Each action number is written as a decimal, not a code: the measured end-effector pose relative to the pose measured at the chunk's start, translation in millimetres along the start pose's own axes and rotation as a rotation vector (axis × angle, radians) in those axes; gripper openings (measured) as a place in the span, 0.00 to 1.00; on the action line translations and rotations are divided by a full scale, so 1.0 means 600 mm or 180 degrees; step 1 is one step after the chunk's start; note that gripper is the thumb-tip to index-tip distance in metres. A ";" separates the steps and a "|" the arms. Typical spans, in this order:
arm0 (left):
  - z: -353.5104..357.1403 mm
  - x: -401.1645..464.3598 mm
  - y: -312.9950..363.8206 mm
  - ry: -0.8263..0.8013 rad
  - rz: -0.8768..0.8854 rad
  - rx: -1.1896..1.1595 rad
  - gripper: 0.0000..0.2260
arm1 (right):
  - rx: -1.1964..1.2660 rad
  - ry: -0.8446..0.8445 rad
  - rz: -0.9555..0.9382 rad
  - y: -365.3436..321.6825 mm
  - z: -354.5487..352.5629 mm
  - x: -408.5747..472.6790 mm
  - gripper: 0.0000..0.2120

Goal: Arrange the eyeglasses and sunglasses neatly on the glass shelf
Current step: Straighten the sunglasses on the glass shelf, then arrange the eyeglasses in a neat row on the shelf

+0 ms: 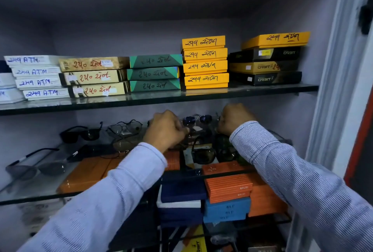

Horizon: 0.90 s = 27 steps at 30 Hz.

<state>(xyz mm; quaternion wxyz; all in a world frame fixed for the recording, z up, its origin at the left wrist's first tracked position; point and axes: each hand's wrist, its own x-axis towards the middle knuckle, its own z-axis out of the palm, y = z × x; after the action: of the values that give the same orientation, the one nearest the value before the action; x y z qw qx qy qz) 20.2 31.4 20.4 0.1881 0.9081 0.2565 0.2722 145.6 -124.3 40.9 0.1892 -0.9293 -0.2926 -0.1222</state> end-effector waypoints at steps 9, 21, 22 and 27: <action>-0.087 -0.004 -0.123 0.0233 -0.0277 0.0101 0.09 | -0.0078 -0.0433 -0.0542 -0.164 0.075 0.002 0.20; -0.027 0.002 -0.154 -0.0413 0.0229 0.0673 0.15 | -0.0458 -0.0502 -0.0431 -0.199 0.142 0.030 0.15; -0.024 0.003 -0.156 -0.0356 0.0275 0.0775 0.14 | -0.0392 -0.0413 -0.0447 -0.197 0.139 0.030 0.15; -0.037 0.004 -0.160 0.0003 0.0375 0.0823 0.11 | -0.0087 -0.0378 -0.0291 -0.188 0.103 0.026 0.11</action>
<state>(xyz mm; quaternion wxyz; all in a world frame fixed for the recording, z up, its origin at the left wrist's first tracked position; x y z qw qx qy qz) -26.3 113.6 -7.7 0.0531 0.9382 0.2357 0.2478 99.0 -4.8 22.0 0.1529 -0.9231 -0.3438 -0.0793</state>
